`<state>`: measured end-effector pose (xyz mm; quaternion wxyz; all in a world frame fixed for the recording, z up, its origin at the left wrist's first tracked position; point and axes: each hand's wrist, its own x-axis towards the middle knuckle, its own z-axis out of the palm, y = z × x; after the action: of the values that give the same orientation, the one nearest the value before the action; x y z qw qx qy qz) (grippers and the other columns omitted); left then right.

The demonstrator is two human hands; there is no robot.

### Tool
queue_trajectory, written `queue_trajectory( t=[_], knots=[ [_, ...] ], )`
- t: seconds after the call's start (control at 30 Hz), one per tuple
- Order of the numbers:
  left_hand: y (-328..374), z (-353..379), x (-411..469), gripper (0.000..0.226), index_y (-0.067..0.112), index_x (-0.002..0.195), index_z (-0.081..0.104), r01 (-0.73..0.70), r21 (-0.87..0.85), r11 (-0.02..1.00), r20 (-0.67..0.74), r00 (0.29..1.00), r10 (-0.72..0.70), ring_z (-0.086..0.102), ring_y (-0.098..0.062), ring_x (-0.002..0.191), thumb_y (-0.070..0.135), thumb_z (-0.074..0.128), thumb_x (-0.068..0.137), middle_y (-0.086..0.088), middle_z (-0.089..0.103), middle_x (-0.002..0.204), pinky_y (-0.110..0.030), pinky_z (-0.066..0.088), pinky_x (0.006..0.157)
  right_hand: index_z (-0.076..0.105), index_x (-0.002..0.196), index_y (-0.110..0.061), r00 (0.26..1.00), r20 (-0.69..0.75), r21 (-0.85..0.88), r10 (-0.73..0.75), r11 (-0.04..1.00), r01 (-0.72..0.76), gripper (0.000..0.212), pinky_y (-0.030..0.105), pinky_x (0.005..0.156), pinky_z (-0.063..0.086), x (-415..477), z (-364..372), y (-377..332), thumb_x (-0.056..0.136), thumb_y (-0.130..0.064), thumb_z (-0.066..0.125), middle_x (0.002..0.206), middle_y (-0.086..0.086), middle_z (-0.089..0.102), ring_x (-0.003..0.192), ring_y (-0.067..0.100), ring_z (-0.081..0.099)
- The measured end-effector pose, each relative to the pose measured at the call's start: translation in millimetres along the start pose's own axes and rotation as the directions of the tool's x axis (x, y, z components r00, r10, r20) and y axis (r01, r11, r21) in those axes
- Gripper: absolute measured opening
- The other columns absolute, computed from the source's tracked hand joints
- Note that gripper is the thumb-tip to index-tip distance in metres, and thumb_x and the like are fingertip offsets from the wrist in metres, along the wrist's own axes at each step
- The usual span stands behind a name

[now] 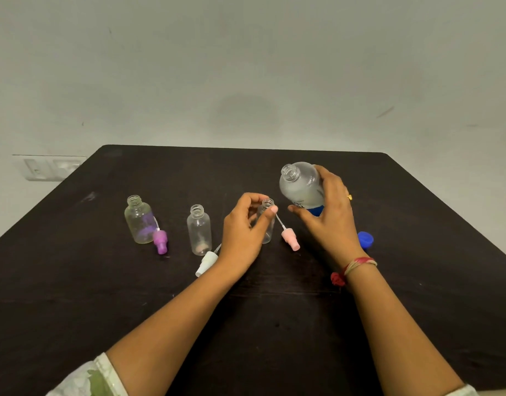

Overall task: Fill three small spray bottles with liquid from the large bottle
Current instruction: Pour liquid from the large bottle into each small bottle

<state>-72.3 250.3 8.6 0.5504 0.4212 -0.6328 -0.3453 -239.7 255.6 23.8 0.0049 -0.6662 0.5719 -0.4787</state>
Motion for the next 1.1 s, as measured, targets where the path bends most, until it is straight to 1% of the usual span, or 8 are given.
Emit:
queue_trajectory(
  t=[0.13, 0.27, 0.33, 0.4, 0.5, 0.57, 0.77, 1.1],
  knots=[
    [0.3, -0.8, 0.2, 0.017, 0.016, 0.104, 0.065, 0.011, -0.032, 0.999, 0.010, 1.000, -0.010, 0.062, 0.003, 0.086, 0.018, 0.067, 0.088, 0.011, 0.067, 0.095, -0.010, 0.047, 0.076, 0.041, 0.135, -0.020, 0.998, 0.019, -0.082, -0.066, 0.994, 0.067, 0.070, 0.049, 0.099, 0.042, -0.9, 0.0, -0.6, 0.074, -0.026, 0.078, 0.129, -0.003, 0.048, 0.118, 0.015, 0.044],
    [0.3, -0.9, 1.8, 0.019, 0.016, 0.105, 0.067, 0.013, -0.049, 0.999, -0.001, 1.000, -0.013, 0.062, 0.005, 0.083, 0.017, 0.069, 0.086, 0.012, 0.068, 0.093, -0.011, 0.048, 0.076, 0.041, 0.135, -0.023, 0.995, 0.041, -0.130, -0.089, 0.987, 0.093, 0.070, 0.058, 0.106, 0.032, -0.7, -0.1, 3.6, 0.075, -0.021, 0.076, 0.131, -0.003, 0.048, 0.125, 0.016, 0.041],
    [0.5, -1.0, 1.8, 0.018, 0.016, 0.104, 0.068, 0.011, -0.061, 0.998, -0.007, 1.000, -0.012, 0.062, 0.006, 0.082, 0.016, 0.069, 0.086, 0.013, 0.068, 0.092, -0.010, 0.048, 0.076, 0.041, 0.136, -0.022, 0.994, 0.050, -0.161, -0.101, 0.981, 0.108, 0.069, 0.057, 0.114, 0.020, -0.8, -0.8, 4.6, 0.075, -0.017, 0.075, 0.132, -0.002, 0.048, 0.128, 0.017, 0.040],
    [0.6, -1.3, 1.5, 0.017, 0.013, 0.104, 0.068, 0.004, -0.067, 0.998, -0.012, 1.000, -0.005, 0.062, 0.007, 0.081, 0.014, 0.068, 0.087, 0.012, 0.067, 0.092, -0.008, 0.047, 0.074, 0.042, 0.136, -0.022, 0.990, 0.050, -0.212, -0.130, 0.967, 0.138, 0.069, 0.051, 0.115, 0.012, -0.1, -1.3, 4.9, 0.075, -0.013, 0.074, 0.132, -0.001, 0.048, 0.129, 0.019, 0.039],
    [1.6, -1.6, 0.7, 0.017, 0.009, 0.105, 0.067, -0.005, -0.073, 0.997, -0.005, 1.000, 0.004, 0.061, 0.008, 0.079, 0.013, 0.066, 0.088, 0.013, 0.066, 0.090, -0.006, 0.044, 0.072, 0.043, 0.135, -0.022, 0.985, 0.048, -0.286, -0.164, 0.943, 0.171, 0.070, 0.050, 0.115, 0.010, 1.3, -1.8, 5.9, 0.074, -0.009, 0.073, 0.132, 0.000, 0.048, 0.131, 0.023, 0.038],
    [2.1, -1.3, 0.3, 0.016, 0.011, 0.103, 0.067, -0.009, -0.072, 0.997, 0.002, 1.000, 0.009, 0.061, 0.008, 0.080, 0.014, 0.066, 0.088, 0.014, 0.066, 0.089, -0.006, 0.044, 0.073, 0.043, 0.135, -0.021, 0.984, 0.056, -0.306, -0.171, 0.935, 0.180, 0.071, 0.051, 0.115, 0.010, 1.8, -2.5, 5.7, 0.073, -0.007, 0.072, 0.133, 0.000, 0.047, 0.132, 0.023, 0.037],
    [2.1, -1.2, -0.1, 0.012, 0.015, 0.100, 0.066, -0.034, -0.064, 0.997, -0.001, 0.999, 0.034, 0.062, 0.009, 0.080, 0.016, 0.066, 0.088, 0.015, 0.067, 0.088, -0.007, 0.044, 0.073, 0.042, 0.135, -0.022, 0.977, 0.066, -0.335, -0.205, 0.917, 0.215, 0.072, 0.050, 0.115, 0.007, 2.0, -1.9, 4.9, 0.072, -0.003, 0.070, 0.133, 0.000, 0.047, 0.132, 0.023, 0.035],
    [2.4, -2.2, -1.1, 0.010, 0.015, 0.098, 0.067, -0.060, -0.041, 0.997, -0.002, 0.998, 0.060, 0.060, 0.009, 0.075, 0.019, 0.065, 0.089, 0.014, 0.066, 0.084, -0.007, 0.043, 0.069, 0.042, 0.135, -0.022, 0.970, 0.061, -0.379, -0.235, 0.894, 0.240, 0.075, 0.051, 0.115, 0.005, 3.8, -3.8, 5.7, 0.069, 0.001, 0.070, 0.132, 0.004, 0.048, 0.133, 0.026, 0.036]
  ],
)
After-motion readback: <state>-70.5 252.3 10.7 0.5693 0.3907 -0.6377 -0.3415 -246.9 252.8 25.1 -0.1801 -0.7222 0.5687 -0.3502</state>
